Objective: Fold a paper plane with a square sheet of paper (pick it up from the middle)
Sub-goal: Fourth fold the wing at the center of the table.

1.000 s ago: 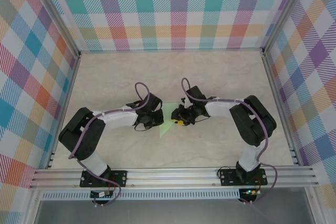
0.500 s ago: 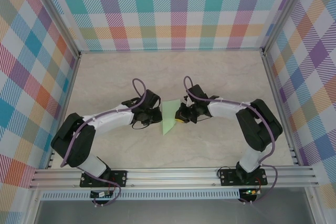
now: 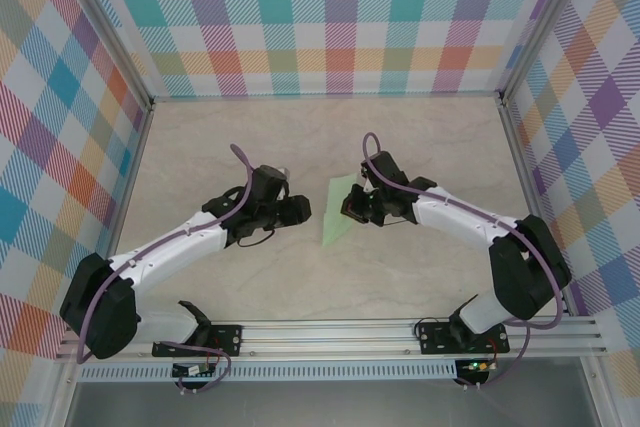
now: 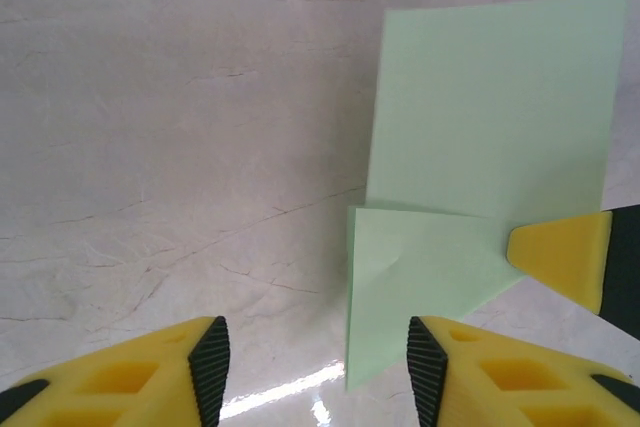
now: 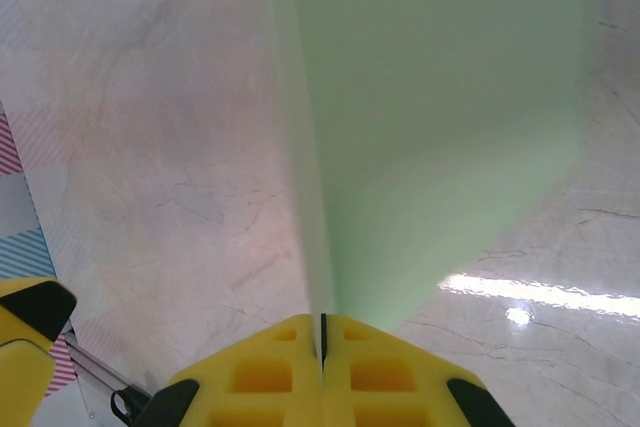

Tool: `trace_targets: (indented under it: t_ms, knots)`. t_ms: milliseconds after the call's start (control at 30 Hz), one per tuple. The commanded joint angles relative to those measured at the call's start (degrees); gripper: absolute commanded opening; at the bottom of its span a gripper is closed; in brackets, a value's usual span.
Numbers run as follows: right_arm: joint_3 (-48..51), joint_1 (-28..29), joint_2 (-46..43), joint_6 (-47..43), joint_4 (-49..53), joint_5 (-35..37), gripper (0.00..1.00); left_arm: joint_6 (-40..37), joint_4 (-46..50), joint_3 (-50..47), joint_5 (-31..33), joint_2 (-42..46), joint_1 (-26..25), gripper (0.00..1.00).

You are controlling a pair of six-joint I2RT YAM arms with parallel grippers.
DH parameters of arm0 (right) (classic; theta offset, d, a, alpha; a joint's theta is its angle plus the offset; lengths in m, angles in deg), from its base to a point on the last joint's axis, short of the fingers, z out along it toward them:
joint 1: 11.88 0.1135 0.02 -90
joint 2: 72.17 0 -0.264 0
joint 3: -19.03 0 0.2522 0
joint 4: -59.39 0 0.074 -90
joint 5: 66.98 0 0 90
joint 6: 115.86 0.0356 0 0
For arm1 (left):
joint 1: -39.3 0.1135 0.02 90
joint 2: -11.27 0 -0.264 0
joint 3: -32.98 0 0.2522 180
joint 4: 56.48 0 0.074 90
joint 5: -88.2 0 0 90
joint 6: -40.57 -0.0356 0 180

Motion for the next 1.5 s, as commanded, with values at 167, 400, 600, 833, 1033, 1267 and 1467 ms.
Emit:
trace_targets:
  t_ms: [167, 400, 600, 833, 1033, 1267, 1467]
  knots:
    - [-3.1, 0.8, 3.5, 5.0, 0.5, 2.7, 0.04, -2.6, -8.4, -4.9, -1.8, -0.6, -0.8, 0.71]
    - [-1.2, 0.8, 7.1, 11.8, -2.1, 2.1, 0.04, -9.5, -17.1, -8.8, -2.0, -3.6, -4.0, 0.77]
    - [-1.3, 0.8, 7.8, 14.7, -0.3, 2.1, 0.05, -16.6, -23.5, -11.7, -2.0, -3.8, -6.4, 0.71]
    - [-1.3, 0.3, 8.8, 17.3, -0.2, 0.5, 0.05, -26.8, -26.8, -12.0, -2.1, -8.4, -7.5, 0.64]
    - [-1.4, -0.6, 9.5, 18.6, -0.4, -1.2, 0.05, -32.2, -40.1, -16.5, -2.0, -11.3, -8.3, 0.61]
    - [-2.1, -1.3, 9.8, 18.3, 0.5, -2.4, 0.04, -35.0, -42.8, -15.3, 0.3, -17.6, -8.7, 0.55]
    - [-2.9, -1.7, 10.0, 17.7, 1.5, -3.3, 0.04, -36.1, -48.3, -15.5, -0.8, -20.9, -9.1, 0.44]
